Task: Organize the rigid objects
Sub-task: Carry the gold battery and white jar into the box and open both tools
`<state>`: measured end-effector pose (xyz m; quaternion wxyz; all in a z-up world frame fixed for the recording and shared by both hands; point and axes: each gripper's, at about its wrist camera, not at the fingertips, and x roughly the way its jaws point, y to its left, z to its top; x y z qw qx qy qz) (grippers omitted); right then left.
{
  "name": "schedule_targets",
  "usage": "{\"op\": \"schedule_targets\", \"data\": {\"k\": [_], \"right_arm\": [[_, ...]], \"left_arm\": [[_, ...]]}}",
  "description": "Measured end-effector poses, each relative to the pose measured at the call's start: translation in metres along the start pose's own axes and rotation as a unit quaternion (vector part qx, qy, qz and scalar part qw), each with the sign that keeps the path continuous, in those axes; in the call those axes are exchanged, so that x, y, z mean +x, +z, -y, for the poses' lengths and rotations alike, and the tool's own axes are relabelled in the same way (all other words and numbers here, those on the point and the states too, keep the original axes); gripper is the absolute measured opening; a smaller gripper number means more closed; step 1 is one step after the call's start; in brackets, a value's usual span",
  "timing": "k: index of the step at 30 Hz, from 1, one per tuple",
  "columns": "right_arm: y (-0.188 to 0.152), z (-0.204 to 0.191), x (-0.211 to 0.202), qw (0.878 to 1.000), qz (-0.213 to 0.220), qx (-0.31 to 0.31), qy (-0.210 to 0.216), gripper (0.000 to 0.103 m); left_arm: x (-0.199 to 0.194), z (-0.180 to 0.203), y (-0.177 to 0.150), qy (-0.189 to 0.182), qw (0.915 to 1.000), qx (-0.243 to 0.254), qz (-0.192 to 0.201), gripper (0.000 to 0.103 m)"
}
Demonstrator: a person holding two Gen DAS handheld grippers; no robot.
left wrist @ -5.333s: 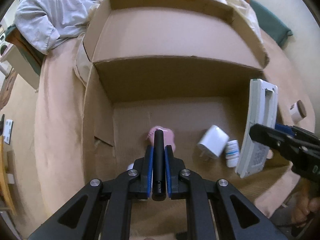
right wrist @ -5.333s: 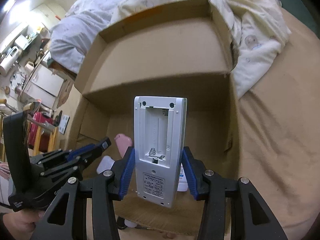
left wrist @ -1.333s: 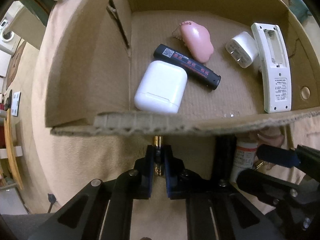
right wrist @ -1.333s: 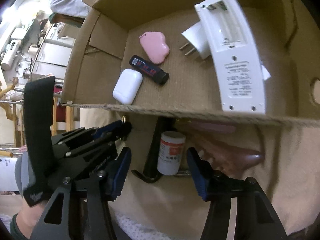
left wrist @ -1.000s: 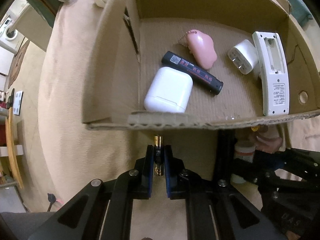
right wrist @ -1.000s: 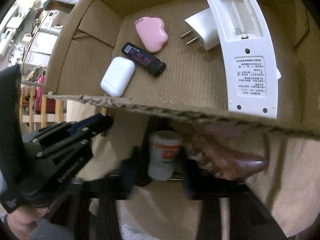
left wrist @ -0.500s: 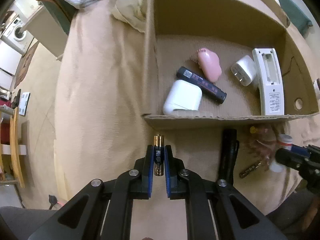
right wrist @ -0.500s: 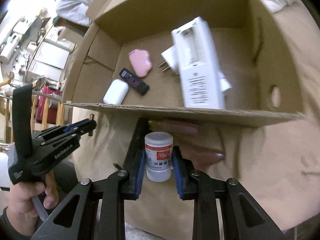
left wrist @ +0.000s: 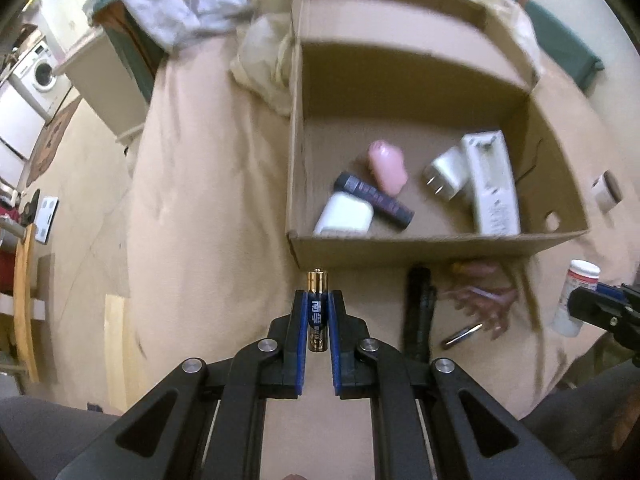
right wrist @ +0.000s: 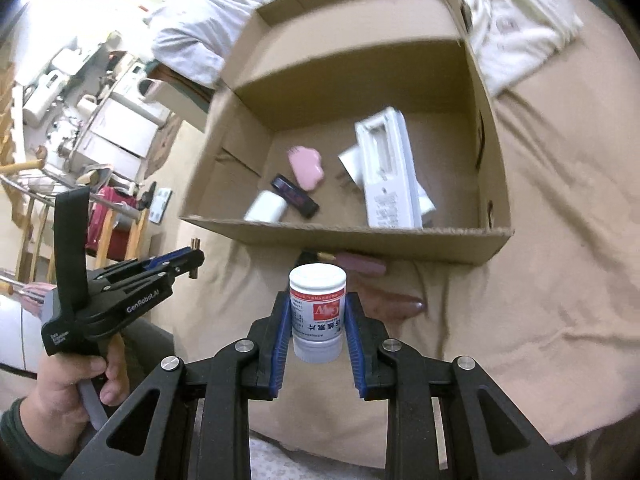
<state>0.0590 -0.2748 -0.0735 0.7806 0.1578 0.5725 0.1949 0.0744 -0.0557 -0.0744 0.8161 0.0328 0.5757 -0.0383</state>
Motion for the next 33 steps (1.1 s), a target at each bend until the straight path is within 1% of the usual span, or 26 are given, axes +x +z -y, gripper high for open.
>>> {"op": "schedule_targets", "data": {"k": [3,9,15,21,25,29,33], "right_arm": [[0.005,-0.003,-0.015,1.000,0.018,-0.006,0.007,0.028],[0.027,-0.002,-0.035,0.998,0.056,-0.006,0.016,0.028],[0.054,0.010,-0.043,0.997,0.078,0.005,0.018,0.028],[0.078,0.030,-0.036,0.996,0.078,0.030,0.024,0.028],[0.092,0.038,-0.028,0.997,0.074,0.034,0.016,0.028],[0.104,0.046,-0.014,0.997,0.063,0.039,0.006,0.028],[0.107,0.050,0.004,0.998,0.043,0.046,-0.002,0.028]], "left_arm": [[-0.022,0.005,0.006,-0.003,0.9996,0.009,0.027,0.009],[-0.046,0.013,0.030,-0.019,0.9982,0.020,0.054,0.009],[-0.049,0.023,0.056,-0.028,0.9967,0.032,0.069,0.009],[-0.031,0.034,0.077,-0.036,0.9968,0.035,0.062,0.009],[-0.013,0.042,0.087,-0.035,0.9973,0.040,0.052,0.009],[0.009,0.046,0.094,-0.033,0.9979,0.039,0.041,0.009],[0.031,0.047,0.096,-0.028,0.9985,0.038,0.028,0.009]]}}
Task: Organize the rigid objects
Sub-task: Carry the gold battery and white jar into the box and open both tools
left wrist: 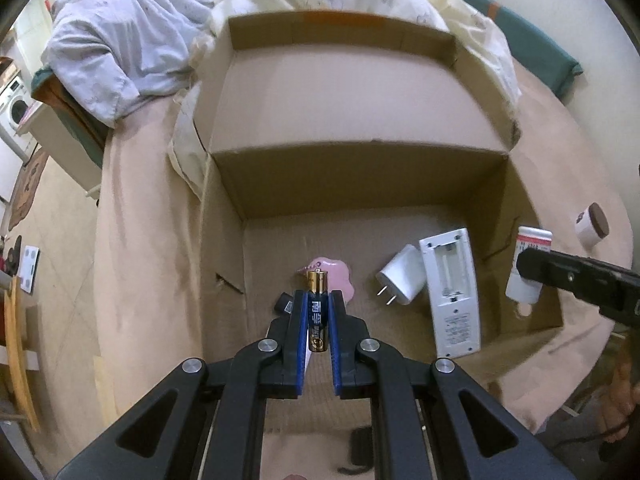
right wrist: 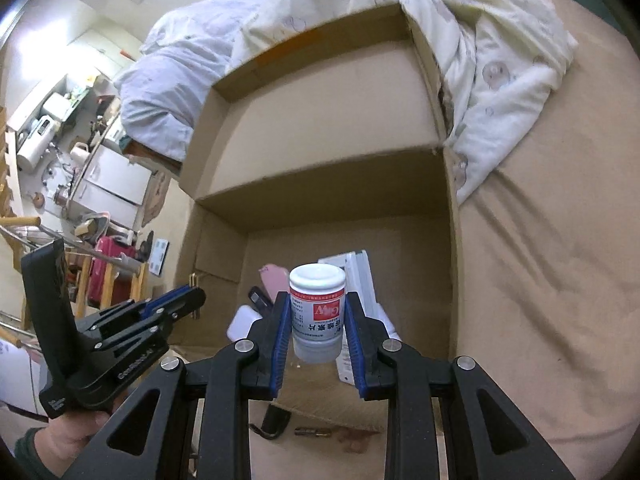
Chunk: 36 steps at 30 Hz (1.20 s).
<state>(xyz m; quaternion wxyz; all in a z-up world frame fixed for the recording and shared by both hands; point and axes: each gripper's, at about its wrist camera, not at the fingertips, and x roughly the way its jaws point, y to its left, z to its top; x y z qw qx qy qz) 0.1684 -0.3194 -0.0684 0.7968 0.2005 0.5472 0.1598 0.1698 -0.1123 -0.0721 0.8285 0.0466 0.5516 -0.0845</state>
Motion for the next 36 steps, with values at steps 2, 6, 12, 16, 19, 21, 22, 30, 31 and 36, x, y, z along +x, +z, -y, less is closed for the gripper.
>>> {"op": "schedule_targets", "data": {"k": [2,6,12,16,19,21,22,30,31,36], "right_arm": [[-0.001,-0.002,0.008,1.000,-0.012,-0.004,-0.008,0.028],[-0.005,-0.008,0.025,0.999,-0.032,-0.016,-0.021,0.028],[-0.012,-0.012,0.049,0.996,-0.067,-0.025,-0.044,0.028],[-0.017,-0.011,0.058,0.995,-0.082,-0.024,-0.051,0.028],[-0.018,-0.011,0.059,0.995,-0.086,-0.027,-0.054,0.028],[-0.019,-0.011,0.060,0.994,-0.088,-0.024,-0.055,0.028],[-0.019,-0.011,0.060,0.994,-0.089,-0.023,-0.054,0.028],[-0.012,-0.018,0.044,0.997,-0.063,-0.023,-0.042,0.038],[-0.011,-0.018,0.040,0.997,-0.057,-0.022,-0.043,0.062],[-0.007,-0.016,0.025,0.998,-0.026,-0.012,-0.053,0.093]], "left_arm": [[0.008,-0.002,-0.001,0.000,1.0000,-0.003,-0.006,0.009],[0.028,-0.004,-0.004,0.000,0.9997,-0.007,-0.025,0.009],[0.040,0.000,-0.009,0.011,0.9995,0.005,-0.031,0.009],[0.043,0.003,-0.010,0.019,0.9992,0.006,-0.034,0.009],[0.045,0.003,-0.012,0.019,0.9990,0.006,-0.040,0.009],[0.045,0.005,-0.013,0.020,0.9990,0.007,-0.040,0.009],[0.045,0.005,-0.013,0.019,0.9990,0.007,-0.040,0.009],[0.034,0.000,-0.010,-0.016,0.9994,-0.003,-0.031,0.057],[0.030,0.001,-0.009,-0.013,0.9996,-0.001,-0.026,0.077],[0.010,0.002,-0.008,-0.017,0.9998,0.000,0.005,0.092]]}}
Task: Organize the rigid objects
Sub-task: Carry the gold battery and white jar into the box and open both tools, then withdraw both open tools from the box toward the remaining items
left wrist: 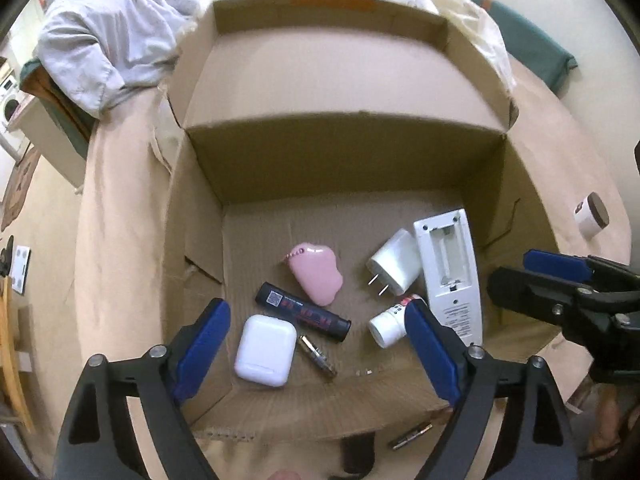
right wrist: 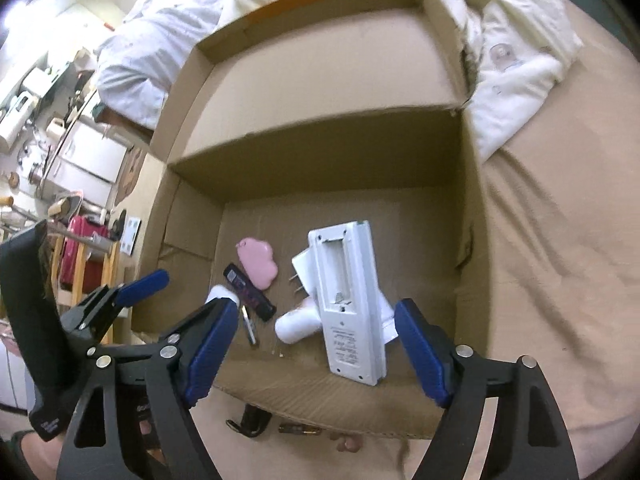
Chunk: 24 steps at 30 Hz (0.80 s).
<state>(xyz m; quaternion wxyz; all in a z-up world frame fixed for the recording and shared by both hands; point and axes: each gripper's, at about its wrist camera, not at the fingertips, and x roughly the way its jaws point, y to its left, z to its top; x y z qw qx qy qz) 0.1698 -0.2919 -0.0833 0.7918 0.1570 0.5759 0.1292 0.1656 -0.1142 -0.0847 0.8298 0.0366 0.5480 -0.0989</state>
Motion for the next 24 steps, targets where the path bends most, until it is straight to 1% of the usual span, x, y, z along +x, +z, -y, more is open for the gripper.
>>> {"op": "schedule_targets", "data": {"k": [1,2,4,7,12,16,20,24], "right_arm": [[0.001,0.001,-0.003,1.000,0.006,0.001,-0.004,0.103],[0.001,0.001,-0.006,1.000,0.013,0.001,-0.008,0.103],[0.001,0.002,-0.011,1.000,0.026,0.001,-0.017,0.103],[0.001,0.003,-0.014,0.999,0.033,0.001,-0.024,0.103],[-0.002,-0.001,-0.019,0.999,0.034,-0.005,-0.024,0.103],[-0.006,-0.008,-0.024,0.999,0.038,-0.013,-0.025,0.103],[-0.010,-0.009,-0.030,0.999,0.040,-0.015,-0.024,0.103],[-0.016,-0.011,-0.038,0.999,0.045,-0.016,-0.021,0.103]], "left_arm": [[-0.003,-0.001,0.000,0.000,1.0000,-0.002,0.005,0.097],[-0.005,-0.001,0.000,0.000,0.9999,-0.004,0.009,0.100],[-0.009,-0.005,0.002,0.000,0.9998,-0.010,0.015,0.101],[-0.012,-0.009,0.001,-0.005,0.9997,-0.018,0.016,0.102],[-0.018,-0.011,-0.003,0.004,0.9995,-0.023,0.019,0.102],[-0.023,-0.016,-0.007,0.002,0.9993,-0.031,0.022,0.102],[-0.025,-0.021,-0.013,0.006,0.9989,-0.045,0.009,0.102],[-0.034,-0.027,-0.021,-0.005,0.9985,-0.051,0.017,0.102]]}}
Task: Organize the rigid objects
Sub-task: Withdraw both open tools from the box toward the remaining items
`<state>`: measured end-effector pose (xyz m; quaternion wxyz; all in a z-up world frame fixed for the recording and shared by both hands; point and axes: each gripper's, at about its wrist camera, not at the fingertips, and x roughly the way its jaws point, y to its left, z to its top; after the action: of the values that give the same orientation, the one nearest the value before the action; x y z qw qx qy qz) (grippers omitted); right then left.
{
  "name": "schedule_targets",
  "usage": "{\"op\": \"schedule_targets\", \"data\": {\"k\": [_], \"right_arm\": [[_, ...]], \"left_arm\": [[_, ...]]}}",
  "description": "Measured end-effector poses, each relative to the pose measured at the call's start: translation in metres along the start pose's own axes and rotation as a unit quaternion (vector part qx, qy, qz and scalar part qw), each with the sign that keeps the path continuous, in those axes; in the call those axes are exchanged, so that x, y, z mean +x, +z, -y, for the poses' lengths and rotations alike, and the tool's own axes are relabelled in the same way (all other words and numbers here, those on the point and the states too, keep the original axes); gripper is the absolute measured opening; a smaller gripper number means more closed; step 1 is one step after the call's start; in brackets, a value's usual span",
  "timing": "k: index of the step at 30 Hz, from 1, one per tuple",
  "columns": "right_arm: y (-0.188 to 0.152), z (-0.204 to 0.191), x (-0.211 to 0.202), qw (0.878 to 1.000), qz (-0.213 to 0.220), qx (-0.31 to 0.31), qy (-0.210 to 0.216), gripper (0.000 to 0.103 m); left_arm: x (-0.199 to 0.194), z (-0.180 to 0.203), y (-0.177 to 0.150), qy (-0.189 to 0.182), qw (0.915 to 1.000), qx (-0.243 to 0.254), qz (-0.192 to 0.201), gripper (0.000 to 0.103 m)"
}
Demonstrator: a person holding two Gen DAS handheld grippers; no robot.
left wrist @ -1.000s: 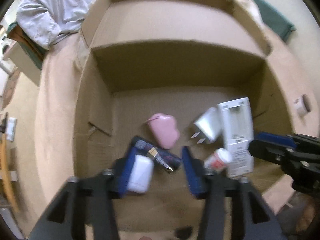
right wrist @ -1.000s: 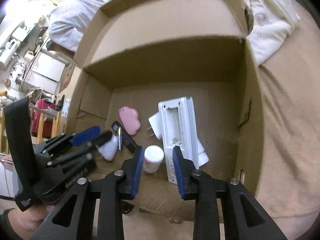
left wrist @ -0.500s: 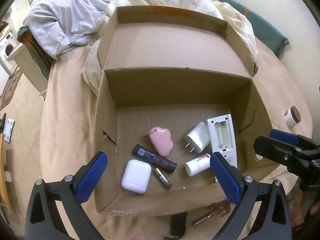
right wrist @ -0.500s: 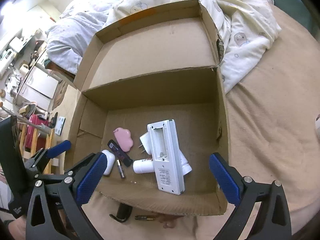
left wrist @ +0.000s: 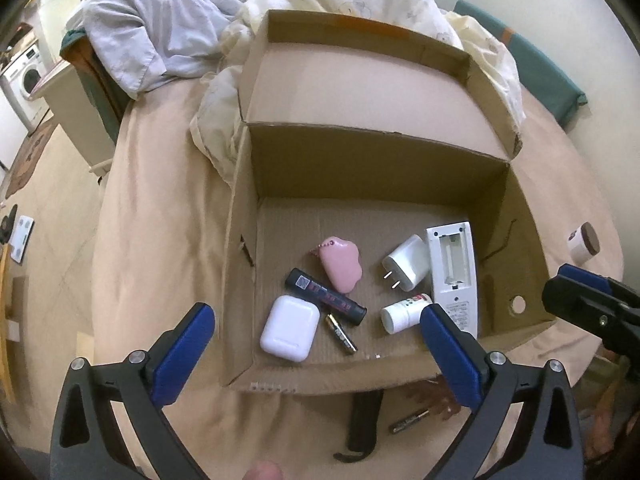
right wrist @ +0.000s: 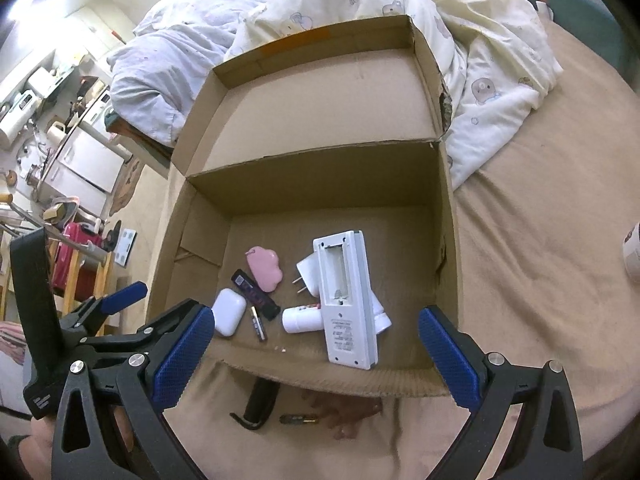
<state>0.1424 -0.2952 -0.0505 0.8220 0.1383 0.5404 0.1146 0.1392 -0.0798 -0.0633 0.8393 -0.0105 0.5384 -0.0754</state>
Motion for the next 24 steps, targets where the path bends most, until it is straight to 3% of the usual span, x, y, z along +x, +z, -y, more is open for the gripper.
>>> {"op": "schedule_targets", "data": {"k": [13,19,24], "right_arm": [[-0.030,0.004,-0.018,1.000,-0.001,0.007,0.016,0.103],[-0.051,0.017,-0.009,0.999,-0.022,0.035,0.023,0.103],[-0.061,0.027,0.003,0.997,-0.038,0.058,0.022,0.103]], "left_arm": [[-0.017,-0.012,-0.028,0.026,0.9996,0.005,0.006,0.102],[-0.011,-0.023,-0.039,0.020,0.9993,-0.024,-0.022,0.102],[0.005,-0.003,-0.055,0.005,0.9983,0.003,-0.057,0.102]]}}
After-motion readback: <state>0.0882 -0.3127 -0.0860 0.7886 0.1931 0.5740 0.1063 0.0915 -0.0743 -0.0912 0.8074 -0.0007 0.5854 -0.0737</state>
